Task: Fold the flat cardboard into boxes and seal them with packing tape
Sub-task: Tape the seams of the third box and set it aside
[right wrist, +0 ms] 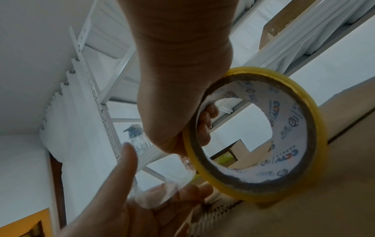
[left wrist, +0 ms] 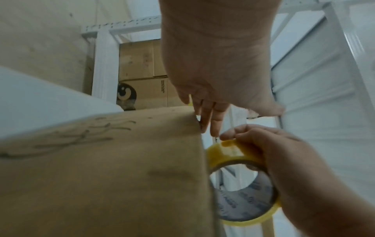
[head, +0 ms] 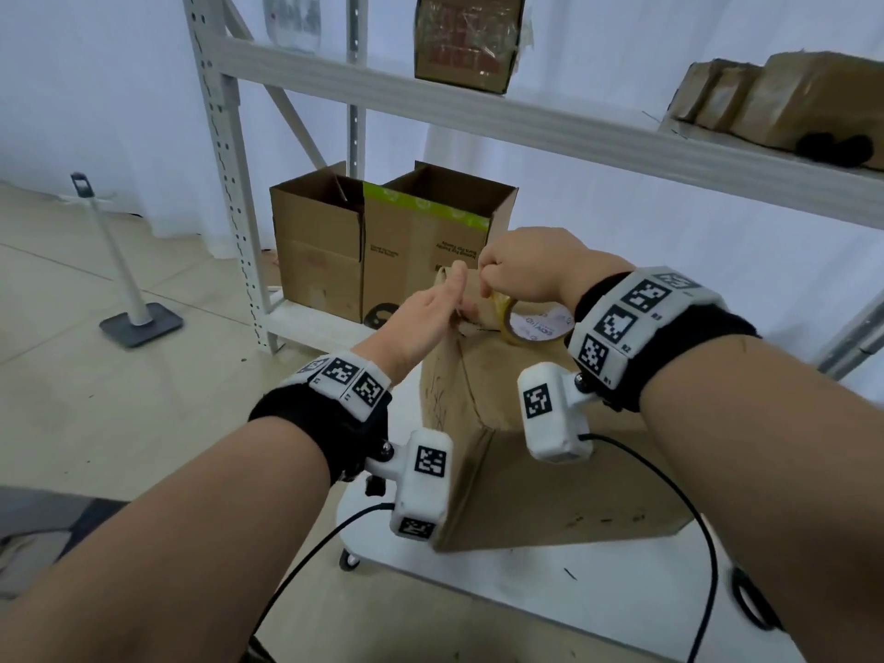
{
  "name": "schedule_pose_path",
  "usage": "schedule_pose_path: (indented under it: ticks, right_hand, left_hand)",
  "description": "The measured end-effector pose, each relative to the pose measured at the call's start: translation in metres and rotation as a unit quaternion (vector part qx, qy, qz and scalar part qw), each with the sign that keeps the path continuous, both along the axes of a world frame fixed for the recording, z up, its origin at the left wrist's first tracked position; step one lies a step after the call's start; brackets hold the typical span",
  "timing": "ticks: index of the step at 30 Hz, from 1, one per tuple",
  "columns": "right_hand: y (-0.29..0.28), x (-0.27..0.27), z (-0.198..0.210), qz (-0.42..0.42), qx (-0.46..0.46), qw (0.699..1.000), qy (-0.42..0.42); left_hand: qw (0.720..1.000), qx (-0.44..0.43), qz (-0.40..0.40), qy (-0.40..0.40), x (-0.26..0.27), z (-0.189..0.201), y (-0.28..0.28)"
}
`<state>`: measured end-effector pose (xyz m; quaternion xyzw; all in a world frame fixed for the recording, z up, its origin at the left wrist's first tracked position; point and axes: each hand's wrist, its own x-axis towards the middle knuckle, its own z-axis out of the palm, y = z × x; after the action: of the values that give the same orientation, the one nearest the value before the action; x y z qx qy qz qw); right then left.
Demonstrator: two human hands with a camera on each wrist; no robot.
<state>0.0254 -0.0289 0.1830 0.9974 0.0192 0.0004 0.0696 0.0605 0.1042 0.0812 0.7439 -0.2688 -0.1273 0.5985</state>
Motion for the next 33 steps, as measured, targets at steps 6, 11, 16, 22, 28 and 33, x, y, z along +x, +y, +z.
schedule_pose_path:
  ticks: [6,11,16,22,28,33]
  right_hand:
    - [0.006,-0.003,0.0,0.001,0.004,1.0,0.0]
    - [0.006,-0.006,0.001,-0.004,0.021,1.0,-0.02]
    - [0.003,-0.012,-0.012,-0.018,0.078,0.977,-0.199]
    - [-0.001,-0.038,-0.043,-0.18,0.373,0.872,-0.262]
    - [0.011,-0.045,-0.049,-0.239,0.514,0.791,-0.228]
    - [0.009,-0.043,-0.046,-0.235,0.513,0.803,-0.192]
  left_hand:
    - [0.999,-0.031,0.003,0.027,-0.001,0.006,0.003]
    - [0.999,-0.033,0.026,0.018,-0.002,0.008,0.002]
    - [0.997,-0.002,0.061,-0.037,-0.006,0.001,0.0]
    - [0.997,-0.005,0.062,-0.049,-0.01,-0.004,0.001]
    - [0.996,-0.02,0.069,-0.045,-0.014,-0.007,0.004]
    - [0.995,-0.043,0.073,-0.052,-0.018,-0.007,0.007]
